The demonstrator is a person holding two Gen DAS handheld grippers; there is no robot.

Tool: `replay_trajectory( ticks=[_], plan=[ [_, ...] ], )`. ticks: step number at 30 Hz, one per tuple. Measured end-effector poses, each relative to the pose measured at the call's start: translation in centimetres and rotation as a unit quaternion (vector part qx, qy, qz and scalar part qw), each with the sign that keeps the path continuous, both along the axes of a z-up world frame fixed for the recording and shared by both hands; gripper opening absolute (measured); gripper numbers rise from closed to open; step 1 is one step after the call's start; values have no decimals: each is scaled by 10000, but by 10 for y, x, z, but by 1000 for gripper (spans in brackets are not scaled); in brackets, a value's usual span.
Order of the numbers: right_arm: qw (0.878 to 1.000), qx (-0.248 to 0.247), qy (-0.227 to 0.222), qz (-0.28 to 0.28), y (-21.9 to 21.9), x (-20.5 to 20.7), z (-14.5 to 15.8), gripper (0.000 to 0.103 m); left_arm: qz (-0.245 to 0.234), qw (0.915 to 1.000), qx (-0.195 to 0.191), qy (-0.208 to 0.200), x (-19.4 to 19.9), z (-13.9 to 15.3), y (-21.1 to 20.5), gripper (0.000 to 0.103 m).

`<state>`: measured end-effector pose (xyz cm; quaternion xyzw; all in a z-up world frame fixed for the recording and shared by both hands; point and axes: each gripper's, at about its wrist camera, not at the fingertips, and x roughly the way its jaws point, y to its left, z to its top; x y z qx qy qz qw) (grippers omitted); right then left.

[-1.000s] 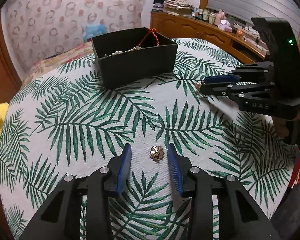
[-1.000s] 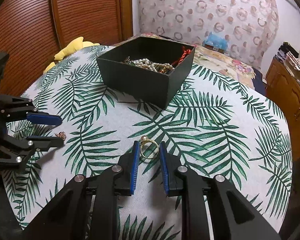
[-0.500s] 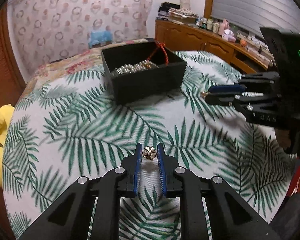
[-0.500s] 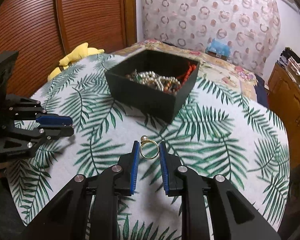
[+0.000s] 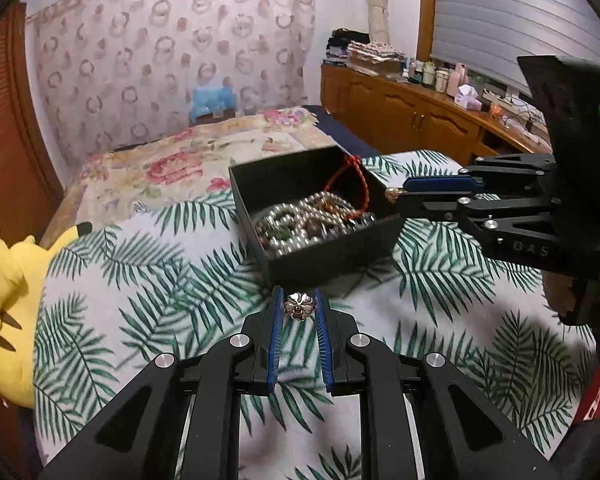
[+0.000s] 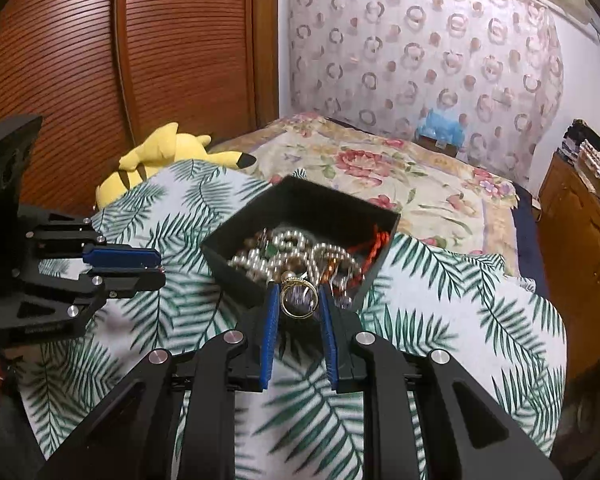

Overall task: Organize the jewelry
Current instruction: 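Carry the ring into the box and open right tool while left tool releases the flower earring there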

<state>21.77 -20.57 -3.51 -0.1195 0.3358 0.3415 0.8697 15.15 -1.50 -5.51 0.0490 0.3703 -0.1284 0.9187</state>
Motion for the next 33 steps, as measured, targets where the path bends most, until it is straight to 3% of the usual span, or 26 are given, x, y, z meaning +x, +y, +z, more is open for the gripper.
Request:
replay_trajectory(
  ticks=[14, 33],
  plan=[
    [9997, 206, 54, -120, 8, 29, -2, 23, 50, 9997, -36, -239, 42, 19, 4, 14],
    [9971, 311, 135, -675, -34, 4, -11, 23, 105, 9999, -9, -65, 100, 7, -22, 15]
  ],
)
